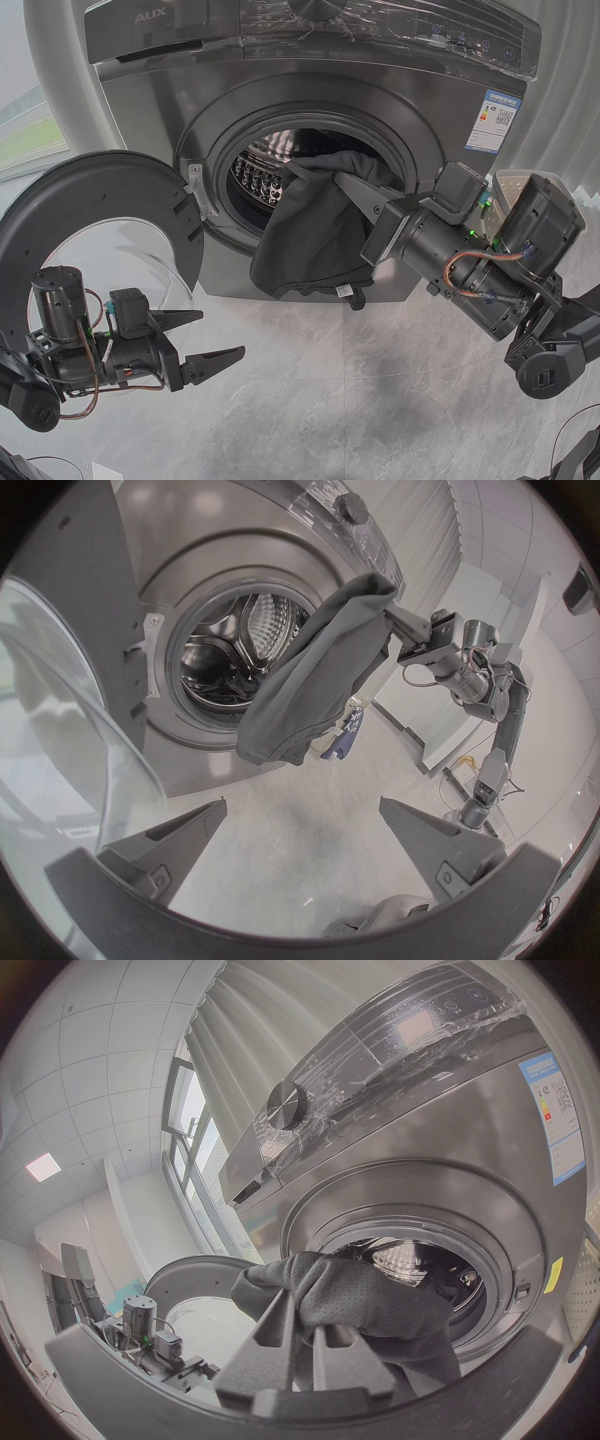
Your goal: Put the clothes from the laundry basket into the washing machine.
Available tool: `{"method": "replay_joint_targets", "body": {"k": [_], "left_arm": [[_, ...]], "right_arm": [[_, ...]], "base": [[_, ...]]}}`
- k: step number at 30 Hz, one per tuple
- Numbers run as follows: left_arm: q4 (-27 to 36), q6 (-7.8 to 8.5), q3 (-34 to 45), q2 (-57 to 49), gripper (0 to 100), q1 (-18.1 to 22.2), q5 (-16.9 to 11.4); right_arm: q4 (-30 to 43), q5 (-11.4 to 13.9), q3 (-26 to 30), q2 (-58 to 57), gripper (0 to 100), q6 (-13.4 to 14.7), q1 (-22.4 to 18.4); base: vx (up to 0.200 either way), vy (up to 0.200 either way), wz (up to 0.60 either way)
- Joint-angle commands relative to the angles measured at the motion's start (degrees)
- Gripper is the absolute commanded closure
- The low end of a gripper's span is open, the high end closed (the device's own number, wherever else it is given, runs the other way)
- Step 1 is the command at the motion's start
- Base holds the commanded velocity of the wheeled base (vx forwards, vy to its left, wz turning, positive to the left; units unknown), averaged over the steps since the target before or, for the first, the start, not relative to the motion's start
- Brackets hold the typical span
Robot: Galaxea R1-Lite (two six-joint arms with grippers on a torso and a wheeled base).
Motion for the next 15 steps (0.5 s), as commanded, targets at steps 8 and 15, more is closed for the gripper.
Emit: {"method": "replay_joint_targets", "body": {"k": [8, 15], "left_arm": [[-7.27, -4.24, -5.57, 12.43, 0, -2.33, -0.1], [-13.42, -6.96, -7.59, 18.05, 0, -3.21, 0.16]], "right_arm": [[-0.13, -0.11, 0.52, -0.97, 100, -0.01, 0.42], [-0.13, -0.2, 0.61, -1.32, 100, -0.01, 0.59]], "base": [[0.0, 0.0, 0.0], [0.0, 0.0, 0.0]]}}
